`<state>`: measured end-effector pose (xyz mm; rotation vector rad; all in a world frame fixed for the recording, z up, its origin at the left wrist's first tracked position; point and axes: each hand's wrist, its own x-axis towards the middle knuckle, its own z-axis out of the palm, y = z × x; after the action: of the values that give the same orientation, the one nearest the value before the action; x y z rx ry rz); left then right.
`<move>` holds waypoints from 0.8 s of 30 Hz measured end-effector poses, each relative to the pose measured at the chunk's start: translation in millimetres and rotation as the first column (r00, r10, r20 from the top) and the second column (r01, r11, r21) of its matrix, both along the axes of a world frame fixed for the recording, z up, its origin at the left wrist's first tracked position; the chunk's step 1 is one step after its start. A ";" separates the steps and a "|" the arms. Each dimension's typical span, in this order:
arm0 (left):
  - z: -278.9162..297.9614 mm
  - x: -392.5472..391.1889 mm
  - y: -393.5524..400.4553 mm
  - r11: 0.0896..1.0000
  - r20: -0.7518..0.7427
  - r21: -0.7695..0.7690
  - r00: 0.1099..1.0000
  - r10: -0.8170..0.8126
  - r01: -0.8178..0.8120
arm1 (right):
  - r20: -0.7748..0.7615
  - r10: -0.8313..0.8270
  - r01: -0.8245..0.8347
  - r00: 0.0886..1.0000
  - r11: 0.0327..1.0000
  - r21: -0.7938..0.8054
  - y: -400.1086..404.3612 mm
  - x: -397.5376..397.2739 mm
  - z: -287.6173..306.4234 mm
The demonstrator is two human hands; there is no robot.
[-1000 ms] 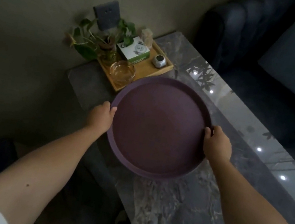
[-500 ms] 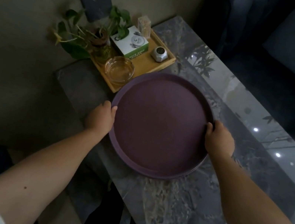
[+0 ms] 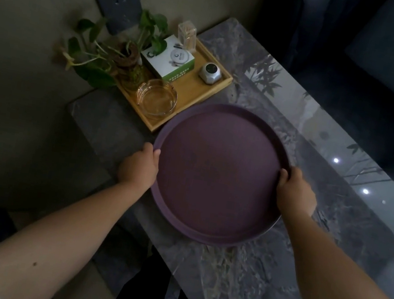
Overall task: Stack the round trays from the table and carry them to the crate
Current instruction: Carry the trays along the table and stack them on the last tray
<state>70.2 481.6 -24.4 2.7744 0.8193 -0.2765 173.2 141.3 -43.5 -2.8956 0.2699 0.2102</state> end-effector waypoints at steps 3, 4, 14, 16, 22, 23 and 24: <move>-1.6 1.6 -0.8 1.000 -0.022 0.003 1.000 0.016 -0.016 | -0.003 -0.018 0.018 1.000 1.000 0.011 -0.6 1.0 -3.6; -2.0 2.6 -0.9 1.000 -0.030 0.003 0.999 0.021 -0.021 | -0.005 -0.023 0.023 1.000 1.000 0.014 -0.8 1.0 -4.5; -6.7 5.1 2.4 0.994 -0.020 -0.079 0.997 0.075 -0.077 | -0.007 -0.037 0.038 0.999 0.998 0.057 -3.0 2.2 -7.2; -8.9 4.8 3.5 0.988 -0.018 -0.117 0.995 0.098 -0.100 | -0.012 -0.036 0.036 0.999 0.997 0.070 -4.7 2.6 -8.2; -9.2 8.8 2.1 0.940 -0.027 -0.248 0.972 0.234 -0.233 | -0.060 -0.028 0.034 0.998 0.993 0.110 -6.4 7.2 -6.0; -7.2 8.5 -0.3 0.929 -0.018 -0.271 0.966 0.257 -0.253 | -0.069 -0.022 0.031 0.997 0.991 0.134 -7.1 6.7 -4.0; -4.7 8.0 -2.3 0.914 -0.004 -0.301 0.959 0.285 -0.273 | -0.072 -0.020 0.032 0.997 0.986 0.162 -8.4 5.4 -1.8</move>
<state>78.2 479.2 -29.2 2.3402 1.0539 -0.2660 178.6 132.9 -45.3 -2.7247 0.2881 0.3151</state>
